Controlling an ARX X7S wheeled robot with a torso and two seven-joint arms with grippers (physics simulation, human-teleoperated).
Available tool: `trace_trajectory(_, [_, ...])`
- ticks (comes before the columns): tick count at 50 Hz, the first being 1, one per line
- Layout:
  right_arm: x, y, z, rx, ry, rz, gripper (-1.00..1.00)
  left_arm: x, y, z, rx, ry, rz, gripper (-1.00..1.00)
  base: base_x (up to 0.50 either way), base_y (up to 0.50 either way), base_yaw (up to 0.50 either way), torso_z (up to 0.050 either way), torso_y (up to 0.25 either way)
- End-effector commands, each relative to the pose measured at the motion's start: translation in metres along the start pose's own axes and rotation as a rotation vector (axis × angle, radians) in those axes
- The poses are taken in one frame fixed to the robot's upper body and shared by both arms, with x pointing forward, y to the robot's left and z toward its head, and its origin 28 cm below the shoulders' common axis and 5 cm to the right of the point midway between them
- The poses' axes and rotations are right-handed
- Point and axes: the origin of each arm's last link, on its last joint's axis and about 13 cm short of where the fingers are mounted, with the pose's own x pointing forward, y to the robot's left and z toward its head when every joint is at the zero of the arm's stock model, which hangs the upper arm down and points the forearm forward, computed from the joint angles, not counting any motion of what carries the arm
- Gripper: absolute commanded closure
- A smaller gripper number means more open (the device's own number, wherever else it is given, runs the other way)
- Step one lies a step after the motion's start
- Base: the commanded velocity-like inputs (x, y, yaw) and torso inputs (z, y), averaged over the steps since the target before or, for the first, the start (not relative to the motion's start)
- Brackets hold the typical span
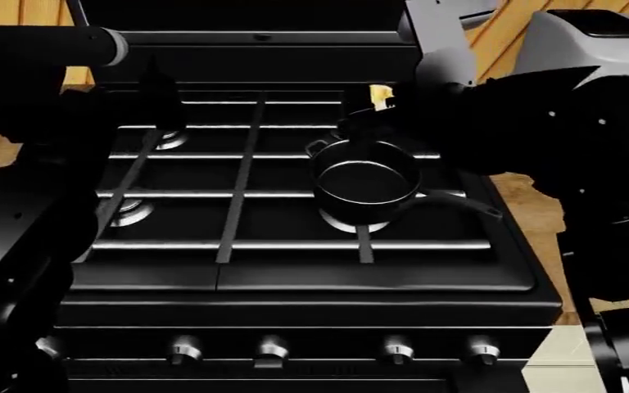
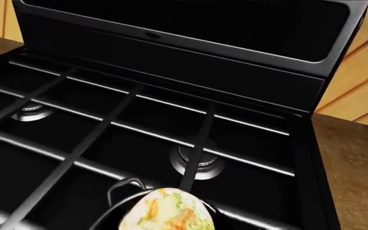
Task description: Frozen meat rests on a plate on the counter. Retrieve the meat and place it in a pot on a burner. Then turn the burner on.
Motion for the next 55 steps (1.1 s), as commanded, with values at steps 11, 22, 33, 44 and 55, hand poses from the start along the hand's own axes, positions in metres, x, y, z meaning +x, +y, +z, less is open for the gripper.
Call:
trace_trajectory(11, [0.03,-0.007,-0.003,-0.02,0.108,0.01,1.0,-0.001,0.0,0.0,-0.011,0.027,0.017,-1.0,0.0,0.0,0.0,0.0,0.0])
trace_trajectory(22, [0.036,-0.004,-0.014,-0.022,0.139,0.02,1.0,-0.001,0.0,0.0,-0.006,0.026,0.024,-1.0,0.0,0.0,0.0,0.0,0.0])
trace_trajectory(33, [0.05,0.0,-0.026,-0.02,0.185,0.046,1.0,-0.001,0.0,0.0,-0.008,0.036,0.036,-1.0,0.0,0.0,0.0,0.0,0.0])
trace_trajectory(44, [0.054,0.0,-0.03,-0.025,0.194,0.054,1.0,-0.001,0.0,0.0,-0.008,0.041,0.043,-1.0,0.0,0.0,0.0,0.0,0.0])
trace_trajectory(55, [0.054,0.0,-0.032,-0.032,0.199,0.052,1.0,-0.001,0.0,0.0,-0.008,0.043,0.045,-1.0,0.0,0.0,0.0,0.0,0.0])
